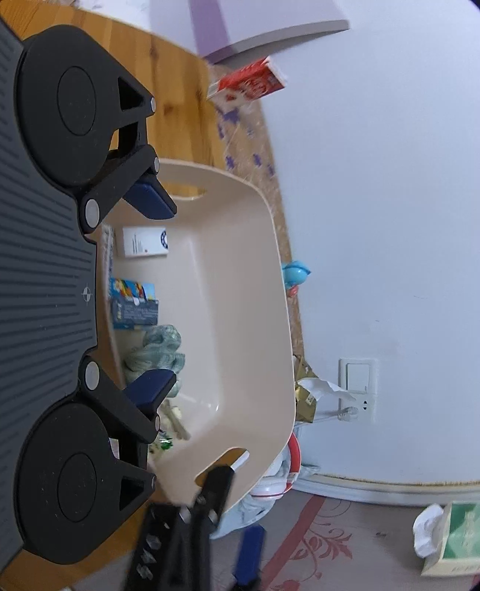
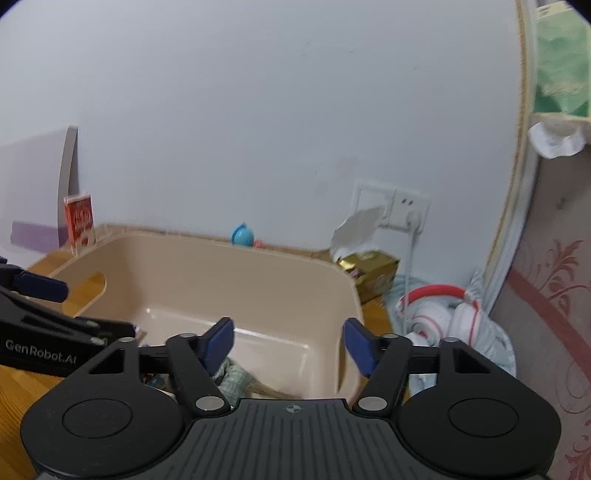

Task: Organize objects
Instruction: 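Carry both items over the basket and release them inside, then grasp the black cube box with the left tool while the right tool grasps the cartoon box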

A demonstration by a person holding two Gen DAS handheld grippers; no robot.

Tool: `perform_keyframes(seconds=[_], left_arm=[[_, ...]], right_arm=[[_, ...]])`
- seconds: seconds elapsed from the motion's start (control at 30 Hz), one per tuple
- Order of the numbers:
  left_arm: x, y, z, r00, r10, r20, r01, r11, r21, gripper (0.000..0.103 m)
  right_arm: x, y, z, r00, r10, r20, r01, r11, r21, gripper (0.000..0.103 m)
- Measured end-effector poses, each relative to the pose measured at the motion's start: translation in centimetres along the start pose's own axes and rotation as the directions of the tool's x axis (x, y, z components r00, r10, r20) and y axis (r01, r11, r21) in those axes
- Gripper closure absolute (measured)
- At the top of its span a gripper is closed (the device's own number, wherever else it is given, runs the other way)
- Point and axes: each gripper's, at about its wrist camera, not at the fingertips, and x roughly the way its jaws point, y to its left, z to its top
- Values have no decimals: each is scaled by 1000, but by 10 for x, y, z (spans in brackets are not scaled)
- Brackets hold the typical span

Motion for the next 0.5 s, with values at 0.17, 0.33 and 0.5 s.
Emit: perform_keyframes(seconds=[0.17,0.33,0.5], left_arm=[[-22,3,-13,999,-36,-17,36,999,-28,11],[-36,3,-34,996,-80,-38,76,994,-83,11],[-38,-2,-52,991,-113,-72,104,988,-111,11]], right_arm=[[-30,-11,-6,999,-13,38,12,1000,10,9],[-45,-23,-25,999,-33,33,32,999,21,0],[-36,-33,-48,996,-55,-66,58,997,41,0]])
